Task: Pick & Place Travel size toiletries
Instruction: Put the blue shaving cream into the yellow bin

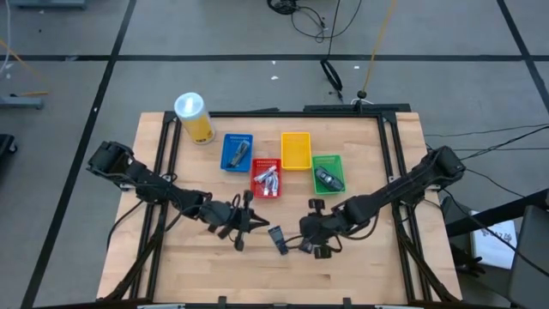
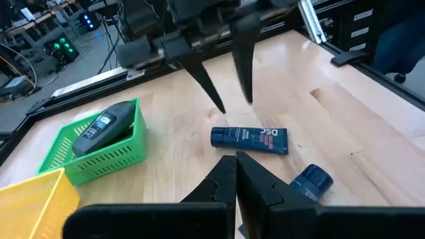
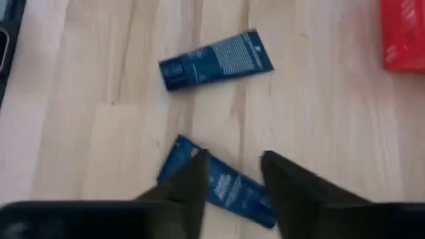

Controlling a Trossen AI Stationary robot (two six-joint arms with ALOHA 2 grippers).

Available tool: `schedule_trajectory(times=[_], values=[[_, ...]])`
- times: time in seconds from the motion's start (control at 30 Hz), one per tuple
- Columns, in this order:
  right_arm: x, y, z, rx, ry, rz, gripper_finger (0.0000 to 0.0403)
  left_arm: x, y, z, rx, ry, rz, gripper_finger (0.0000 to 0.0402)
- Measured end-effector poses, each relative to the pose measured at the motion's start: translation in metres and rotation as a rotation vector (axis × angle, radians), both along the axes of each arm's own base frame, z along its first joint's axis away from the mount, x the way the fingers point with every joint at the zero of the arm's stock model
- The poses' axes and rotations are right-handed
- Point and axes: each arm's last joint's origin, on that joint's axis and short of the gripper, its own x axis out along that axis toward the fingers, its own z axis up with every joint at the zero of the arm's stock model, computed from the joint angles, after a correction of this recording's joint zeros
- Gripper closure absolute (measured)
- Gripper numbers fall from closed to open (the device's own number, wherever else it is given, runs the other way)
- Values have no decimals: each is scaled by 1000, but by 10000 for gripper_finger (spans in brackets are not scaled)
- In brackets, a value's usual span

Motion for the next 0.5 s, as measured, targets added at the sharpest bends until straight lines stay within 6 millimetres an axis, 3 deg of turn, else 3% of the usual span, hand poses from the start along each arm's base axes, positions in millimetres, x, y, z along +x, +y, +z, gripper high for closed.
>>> schedule_trajectory(times=[0.1, 0.2, 0.5], values=[[-4, 2, -2, -31, 37, 99, 193, 0, 1, 0, 1, 2, 5, 386], [-2, 6, -15, -114, 72, 229, 150, 1, 2, 0, 3, 2, 7, 388], [11, -3, -49, -219, 163, 362, 138, 1, 3, 0, -41, 7, 23, 388]])
